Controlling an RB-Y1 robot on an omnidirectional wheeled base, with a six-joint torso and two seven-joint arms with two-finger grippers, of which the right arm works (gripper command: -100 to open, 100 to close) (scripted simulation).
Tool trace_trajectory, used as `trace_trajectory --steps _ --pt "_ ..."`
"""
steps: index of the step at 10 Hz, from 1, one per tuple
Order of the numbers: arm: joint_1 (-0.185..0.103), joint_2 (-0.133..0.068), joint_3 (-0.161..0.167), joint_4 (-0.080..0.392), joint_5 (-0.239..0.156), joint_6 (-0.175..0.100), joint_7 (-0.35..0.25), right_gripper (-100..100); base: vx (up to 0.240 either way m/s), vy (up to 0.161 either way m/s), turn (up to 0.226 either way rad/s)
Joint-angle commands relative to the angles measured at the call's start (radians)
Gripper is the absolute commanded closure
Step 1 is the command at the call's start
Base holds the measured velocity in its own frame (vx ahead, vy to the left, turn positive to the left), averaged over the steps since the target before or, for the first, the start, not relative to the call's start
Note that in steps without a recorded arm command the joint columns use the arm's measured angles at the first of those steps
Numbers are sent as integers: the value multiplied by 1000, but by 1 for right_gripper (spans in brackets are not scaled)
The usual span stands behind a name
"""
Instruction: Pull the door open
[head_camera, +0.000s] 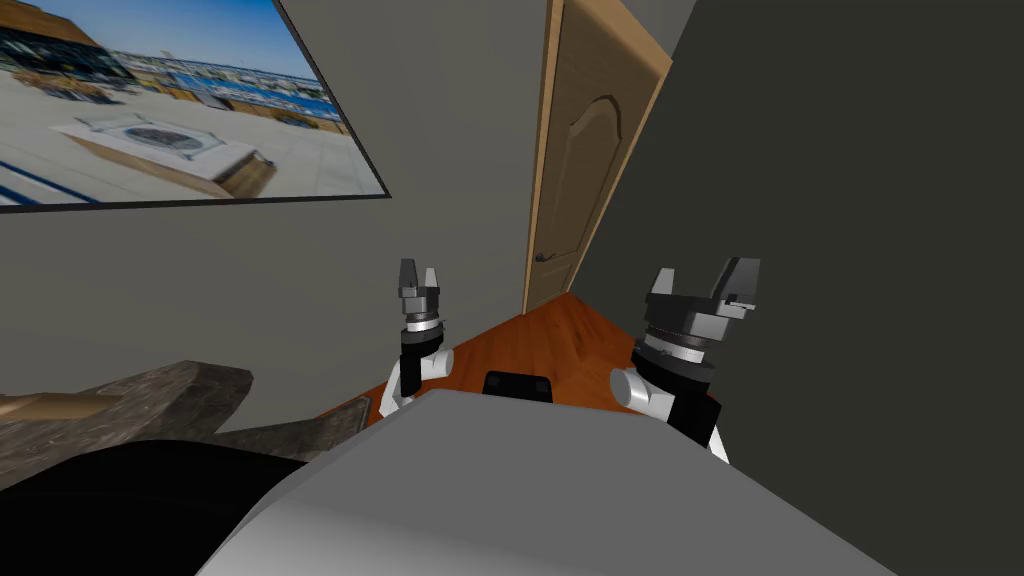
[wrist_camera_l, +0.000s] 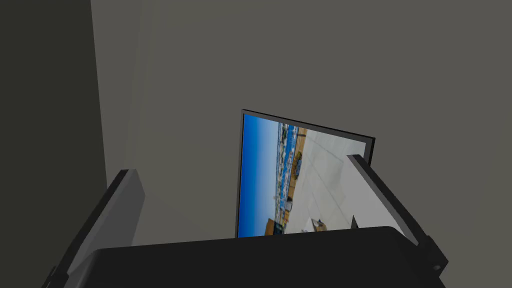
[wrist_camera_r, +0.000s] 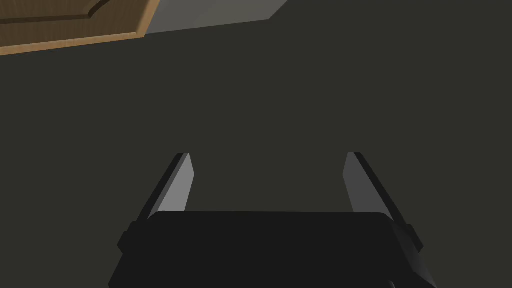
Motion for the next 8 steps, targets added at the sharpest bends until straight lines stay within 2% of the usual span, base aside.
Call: trace_trajectory --steps 1,2,3,8 --pt "-17 -9 -1 39 -2 -3 -3 -100 46 -29 107" --pt "-17 -9 -1 39 -2 -3 -3 -100 48 -46 72" --pt "-33 -18 -1 78 -3 -6 -5 -100 52 -61 104" --pt "-91 -45 -3 206 -9 -18 -15 -100 64 -75 117"
